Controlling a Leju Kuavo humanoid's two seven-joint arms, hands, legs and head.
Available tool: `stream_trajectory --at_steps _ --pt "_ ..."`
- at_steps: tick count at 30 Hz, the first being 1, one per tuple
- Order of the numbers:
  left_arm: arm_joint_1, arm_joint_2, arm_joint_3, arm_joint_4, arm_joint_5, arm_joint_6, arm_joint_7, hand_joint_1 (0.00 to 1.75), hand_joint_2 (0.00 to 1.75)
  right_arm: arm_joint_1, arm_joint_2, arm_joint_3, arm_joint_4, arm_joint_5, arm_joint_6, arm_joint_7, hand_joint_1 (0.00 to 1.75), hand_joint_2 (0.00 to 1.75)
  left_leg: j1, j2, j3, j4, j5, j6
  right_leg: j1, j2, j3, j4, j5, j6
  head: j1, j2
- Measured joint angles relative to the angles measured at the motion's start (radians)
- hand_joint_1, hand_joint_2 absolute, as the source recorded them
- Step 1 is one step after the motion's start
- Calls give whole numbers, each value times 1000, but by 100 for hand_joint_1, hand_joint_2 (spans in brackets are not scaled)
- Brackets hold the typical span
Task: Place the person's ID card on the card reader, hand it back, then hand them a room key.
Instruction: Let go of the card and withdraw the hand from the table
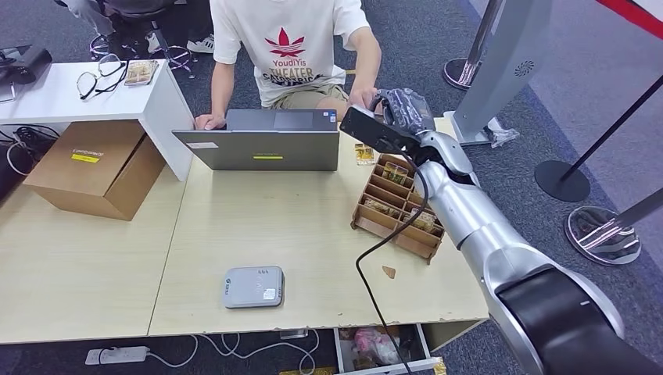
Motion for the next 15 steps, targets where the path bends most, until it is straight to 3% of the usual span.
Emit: stream_trajectory --at_steps 2,4,6,7,8,15 --pt "1 -1 0 0 0 1 1 0 0 -4 14 2 22 4 0 0 164 175 0 0 0 0 0 0 0 0 0 0 0 0 0 0" --pt "1 -1 0 0 1 2 2 0 0 -6 25 5 41 6 0 -1 106 175 0 0 0 0 0 0 0 0 0 0 0 0 0 0" --pt "2 -1 0 0 3 3 2 0 0 -7 33 9 58 7 0 -3 26 175 0 0 0 0 0 0 0 0 0 0 0 0 0 0" --pt "3 -1 0 0 4 3 2 0 0 -7 36 12 65 7 0 -4 7 175 0 0 0 0 0 0 0 0 0 0 0 0 0 0" --pt "4 -1 0 0 5 3 2 0 0 -7 39 14 73 8 0 -4 0 175 0 0 0 0 0 0 0 0 0 0 0 0 0 0" --pt "14 0 0 0 18 11 2 0 0 -7 53 24 109 8 0 -7 0 175 0 0 0 0 0 0 0 0 0 0 0 0 0 0"
